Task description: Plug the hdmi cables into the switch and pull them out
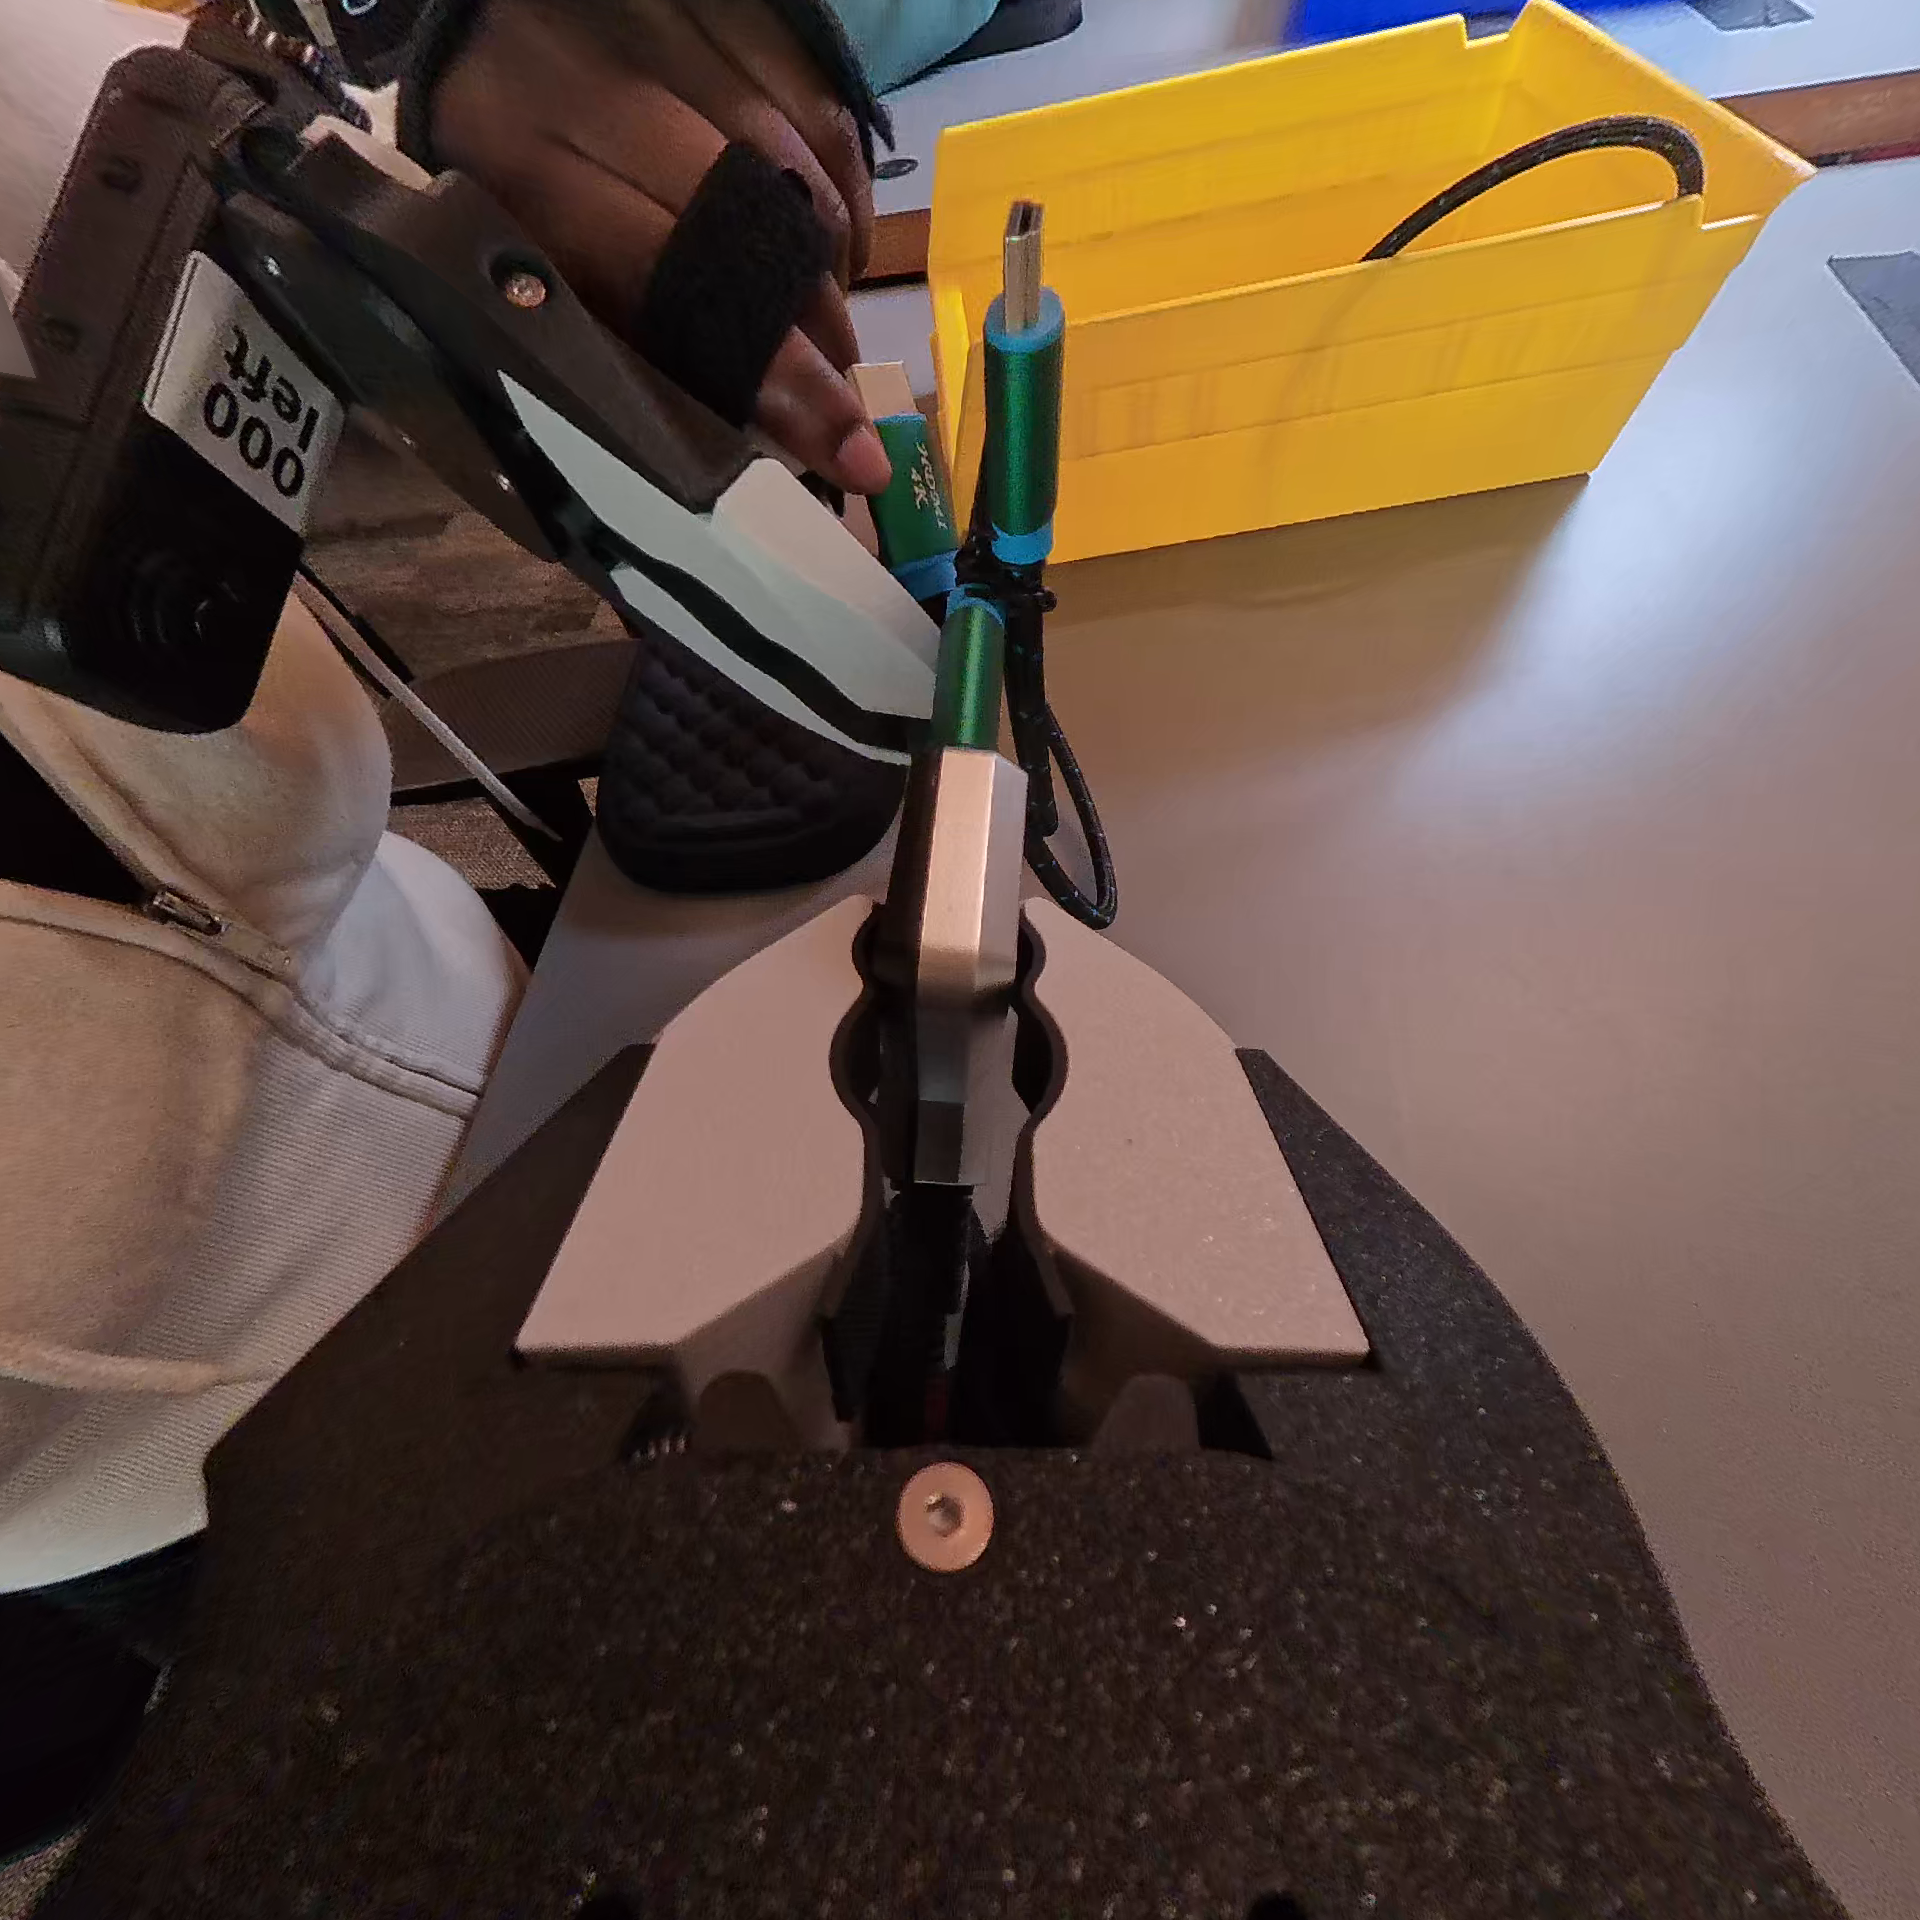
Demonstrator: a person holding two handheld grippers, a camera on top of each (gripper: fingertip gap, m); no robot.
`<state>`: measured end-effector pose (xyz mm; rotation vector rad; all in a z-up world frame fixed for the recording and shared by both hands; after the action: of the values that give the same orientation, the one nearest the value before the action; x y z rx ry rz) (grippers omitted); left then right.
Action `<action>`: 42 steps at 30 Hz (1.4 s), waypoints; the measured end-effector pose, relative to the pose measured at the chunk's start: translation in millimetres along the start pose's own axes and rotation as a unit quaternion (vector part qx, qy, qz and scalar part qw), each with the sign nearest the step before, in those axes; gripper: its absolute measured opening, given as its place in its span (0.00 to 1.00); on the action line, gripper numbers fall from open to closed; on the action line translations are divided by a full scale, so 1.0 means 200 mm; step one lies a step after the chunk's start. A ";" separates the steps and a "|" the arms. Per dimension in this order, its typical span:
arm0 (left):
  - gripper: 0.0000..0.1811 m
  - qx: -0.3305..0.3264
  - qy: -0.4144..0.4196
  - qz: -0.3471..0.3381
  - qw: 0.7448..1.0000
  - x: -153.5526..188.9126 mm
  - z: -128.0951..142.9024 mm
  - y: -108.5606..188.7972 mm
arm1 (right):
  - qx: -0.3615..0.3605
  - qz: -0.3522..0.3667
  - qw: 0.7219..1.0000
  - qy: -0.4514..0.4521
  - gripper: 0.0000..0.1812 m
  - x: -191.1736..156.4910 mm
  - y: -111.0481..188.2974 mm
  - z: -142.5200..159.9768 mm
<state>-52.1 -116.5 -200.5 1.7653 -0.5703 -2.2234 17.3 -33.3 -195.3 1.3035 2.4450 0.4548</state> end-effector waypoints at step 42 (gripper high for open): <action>0.16 0.045 0.025 -0.070 0.996 0.02 0.02 -0.09 | 0.085 0.032 0.996 -0.008 0.13 0.04 0.01 0.06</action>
<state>-55.9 -102.5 -211.2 1.9574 -0.5603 -2.2703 19.7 -25.2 -206.1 1.4509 2.4803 0.2564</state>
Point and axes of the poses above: each gripper's, where its closed fingertips meet, y back along the fingers, z out of its underside, x = y × z across the jaws, the point moved 5 cm from there along y, back along the fingers, and after that the axes turned 1 degree about x, right-handed, at the moved point
